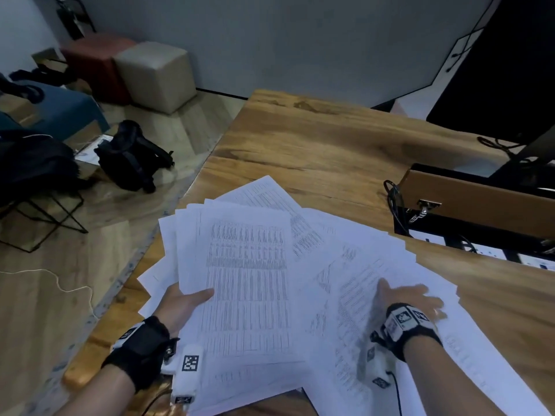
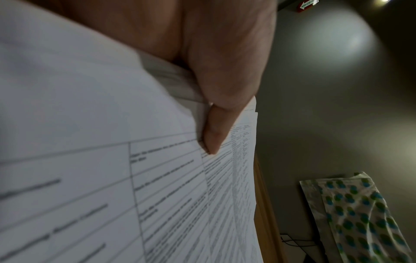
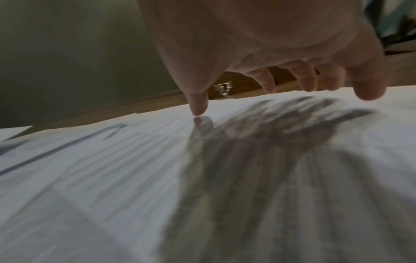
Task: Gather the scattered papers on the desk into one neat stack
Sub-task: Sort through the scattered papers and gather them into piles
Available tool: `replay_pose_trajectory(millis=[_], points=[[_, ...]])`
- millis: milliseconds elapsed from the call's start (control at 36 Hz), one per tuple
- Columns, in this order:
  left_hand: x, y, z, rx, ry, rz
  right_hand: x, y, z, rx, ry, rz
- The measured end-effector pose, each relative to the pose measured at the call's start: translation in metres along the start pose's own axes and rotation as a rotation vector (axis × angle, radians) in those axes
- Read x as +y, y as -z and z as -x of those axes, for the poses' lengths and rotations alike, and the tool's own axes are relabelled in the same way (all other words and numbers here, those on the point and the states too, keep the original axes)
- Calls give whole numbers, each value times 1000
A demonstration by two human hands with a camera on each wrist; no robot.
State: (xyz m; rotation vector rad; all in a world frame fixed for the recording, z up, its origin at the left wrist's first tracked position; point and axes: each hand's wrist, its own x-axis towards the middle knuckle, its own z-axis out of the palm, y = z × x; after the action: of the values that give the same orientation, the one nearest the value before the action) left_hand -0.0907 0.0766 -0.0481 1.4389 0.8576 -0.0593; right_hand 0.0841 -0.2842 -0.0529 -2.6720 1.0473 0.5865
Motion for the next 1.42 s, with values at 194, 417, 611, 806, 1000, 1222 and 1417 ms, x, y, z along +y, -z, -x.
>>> replay_pose_trajectory(millis=[194, 417, 611, 806, 1000, 1222, 1417], points=[[3, -8, 4, 16, -24, 1, 47, 4, -31, 8, -169, 20], [3, -8, 0, -4, -23, -49, 55, 2, -35, -106, -139, -209], [6, -15, 1, -17, -42, -42, 63, 13, -33, 38, -15, -582], [4, -14, -5, -35, -36, -63, 58, 43, 3, 27, 346, -766], [-2, -12, -18, -36, -32, -99, 49, 98, 19, 26, 644, -622], [-4, -12, -27, -74, -19, -119, 44, 168, 52, 143, 936, -505], [4, -17, -24, -159, -11, -156, 36, 214, 74, 1, 1101, -500]])
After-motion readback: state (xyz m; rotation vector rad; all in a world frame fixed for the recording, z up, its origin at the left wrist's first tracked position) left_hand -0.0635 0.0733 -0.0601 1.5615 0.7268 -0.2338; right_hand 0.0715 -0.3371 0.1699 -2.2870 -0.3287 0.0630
